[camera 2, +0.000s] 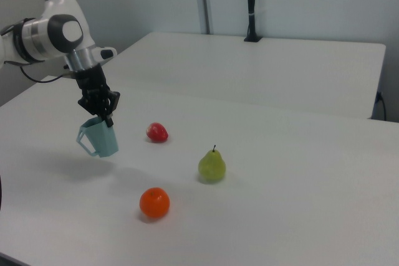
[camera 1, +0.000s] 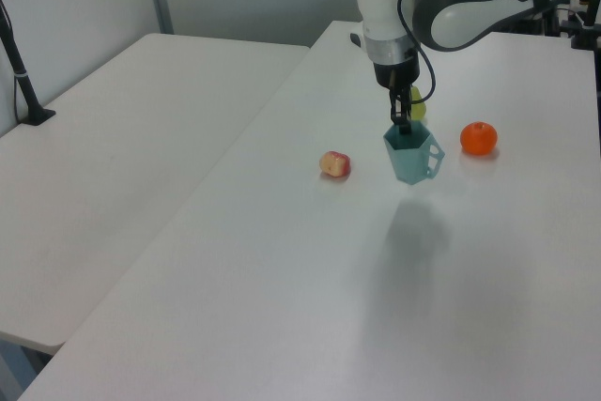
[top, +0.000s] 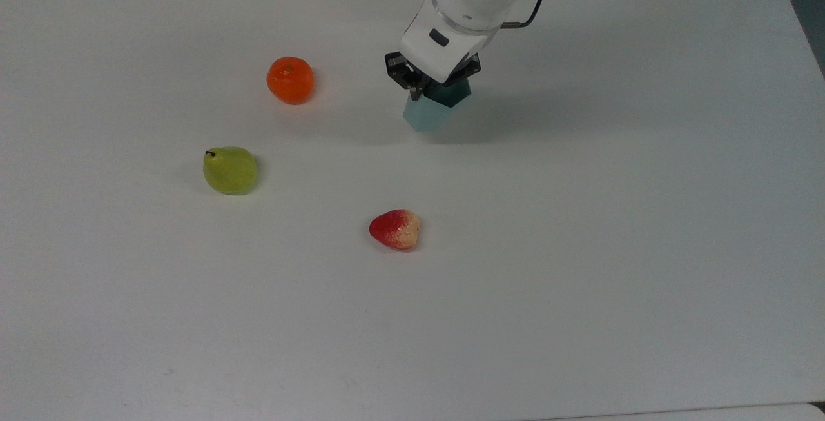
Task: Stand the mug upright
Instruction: 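Lift and rotate the mug so its base faces the table, then lower the upright mug onto the table and open the gripper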
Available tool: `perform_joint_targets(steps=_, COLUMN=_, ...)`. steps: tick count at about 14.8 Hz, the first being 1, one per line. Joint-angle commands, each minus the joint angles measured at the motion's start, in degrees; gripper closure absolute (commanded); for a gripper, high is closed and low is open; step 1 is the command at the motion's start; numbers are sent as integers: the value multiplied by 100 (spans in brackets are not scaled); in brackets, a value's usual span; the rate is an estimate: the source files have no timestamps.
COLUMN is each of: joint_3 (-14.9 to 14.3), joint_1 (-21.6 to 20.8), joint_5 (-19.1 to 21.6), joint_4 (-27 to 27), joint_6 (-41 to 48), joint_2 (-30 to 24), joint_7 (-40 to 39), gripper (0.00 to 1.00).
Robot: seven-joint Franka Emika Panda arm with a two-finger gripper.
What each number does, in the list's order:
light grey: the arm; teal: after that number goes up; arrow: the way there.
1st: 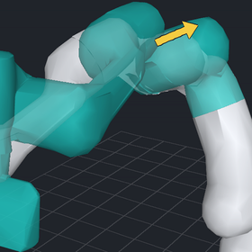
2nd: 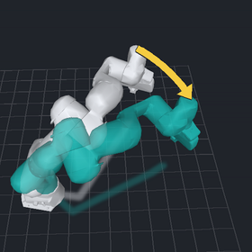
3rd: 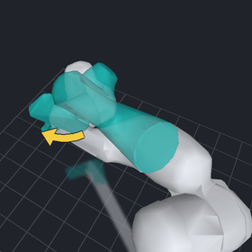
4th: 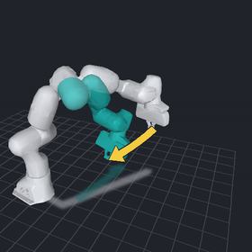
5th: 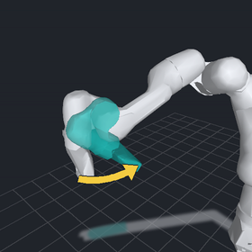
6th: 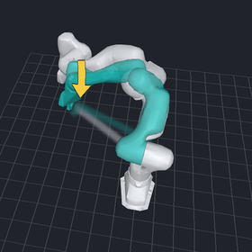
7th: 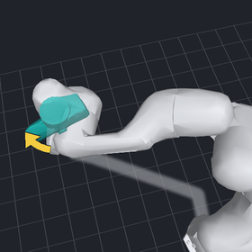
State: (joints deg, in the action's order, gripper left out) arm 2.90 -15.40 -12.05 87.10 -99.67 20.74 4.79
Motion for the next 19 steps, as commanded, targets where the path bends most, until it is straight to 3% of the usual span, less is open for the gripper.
perform_joint_targets(steps=1, joint_3=0, joint_1=54, joint_5=448, joint_4=772, joint_6=-990, joint_2=-158, joint_7=-1178, gripper=100)
perform_joint_targets(steps=6, joint_3=-8, joint_1=379, joint_5=1344, joint_4=1019, joint_6=-1424, joint_2=-123, joint_7=-2893, gripper=97)
perform_joint_targets(steps=7, joint_3=-9, joint_1=405, joint_5=1345, joint_4=1002, joint_6=-1415, joint_2=-123, joint_7=-2895, gripper=75)
perform_joint_targets(steps=8, joint_3=-9, joint_1=432, joint_5=1354, joint_4=993, joint_6=-1406, joint_2=-114, joint_7=-2861, gripper=31)
perform_joint_targets(steps=9, joint_3=-9, joint_1=476, joint_5=1354, joint_4=984, joint_6=-1380, joint_2=-114, joint_7=-2826, gripper=0)
perform_joint_targets(steps=14, joint_3=-70, joint_1=529, joint_5=1319, joint_4=765, joint_6=-880, joint_2=-228, joint_7=-2694, gripper=0)
perform_joint_targets(steps=16, joint_3=-88, joint_1=599, joint_5=1231, joint_4=624, joint_6=-712, joint_2=-377, joint_7=-2029, gripper=0)
perform_joint_targets(steps=19, joint_3=-228, joint_1=582, joint_5=548, joint_4=624, joint_6=-537, joint_2=-851, joint_7=-369, gripper=0)
